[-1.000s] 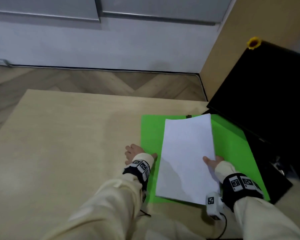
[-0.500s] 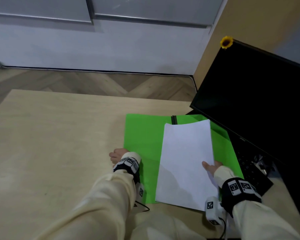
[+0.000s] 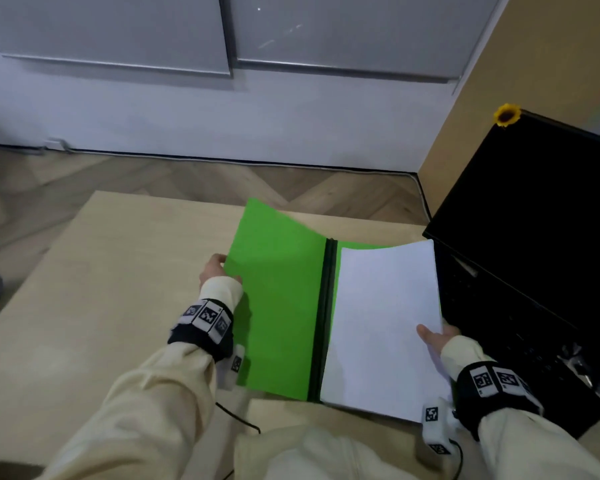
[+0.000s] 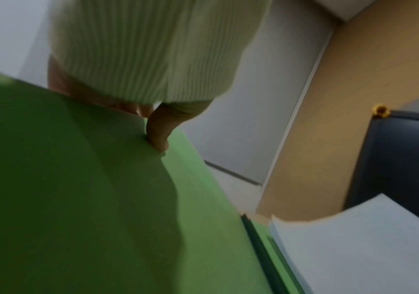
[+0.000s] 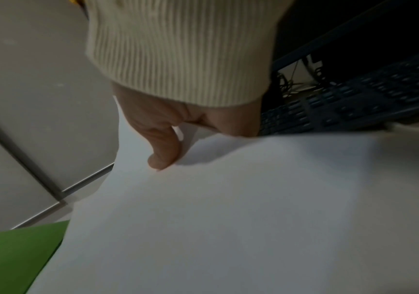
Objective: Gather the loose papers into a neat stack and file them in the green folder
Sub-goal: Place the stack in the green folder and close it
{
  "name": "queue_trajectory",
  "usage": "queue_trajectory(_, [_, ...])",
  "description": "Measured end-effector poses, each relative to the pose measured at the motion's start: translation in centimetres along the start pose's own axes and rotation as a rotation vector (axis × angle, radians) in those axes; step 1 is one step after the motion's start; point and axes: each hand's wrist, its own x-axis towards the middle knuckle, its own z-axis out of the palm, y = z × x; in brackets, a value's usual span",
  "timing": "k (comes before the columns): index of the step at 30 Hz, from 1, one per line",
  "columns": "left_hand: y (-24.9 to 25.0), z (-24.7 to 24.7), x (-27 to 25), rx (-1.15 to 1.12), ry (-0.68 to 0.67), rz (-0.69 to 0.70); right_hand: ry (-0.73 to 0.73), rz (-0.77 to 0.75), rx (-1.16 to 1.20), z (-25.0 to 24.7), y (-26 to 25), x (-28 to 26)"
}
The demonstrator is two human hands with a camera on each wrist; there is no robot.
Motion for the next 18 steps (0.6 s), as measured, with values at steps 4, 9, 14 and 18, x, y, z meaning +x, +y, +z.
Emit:
queue_trajectory(4, [0.1, -5.8, 1.3, 0.042, 0.07, 0.067, -0.038, -0.017, -0.027, 4.4, -2.3, -0.9])
queue_trajectory(9, [-1.6, -12.0, 3.5, 0.097, 0.121, 0.099, -0.091, -0.066, -0.187, 10.5, -6.6, -3.7])
queue_trajectory(14, [-3.7, -16.5, 4.7, 0.095, 0.155, 0.089, -0.139, -0.11, -0.309, 16.8, -9.7, -5.7])
queue_trajectory(18, [-4.7, -19.0, 5.5, 0.086, 0.165, 0.094, -0.175, -0.106, -0.407, 20.6, -11.6, -7.4])
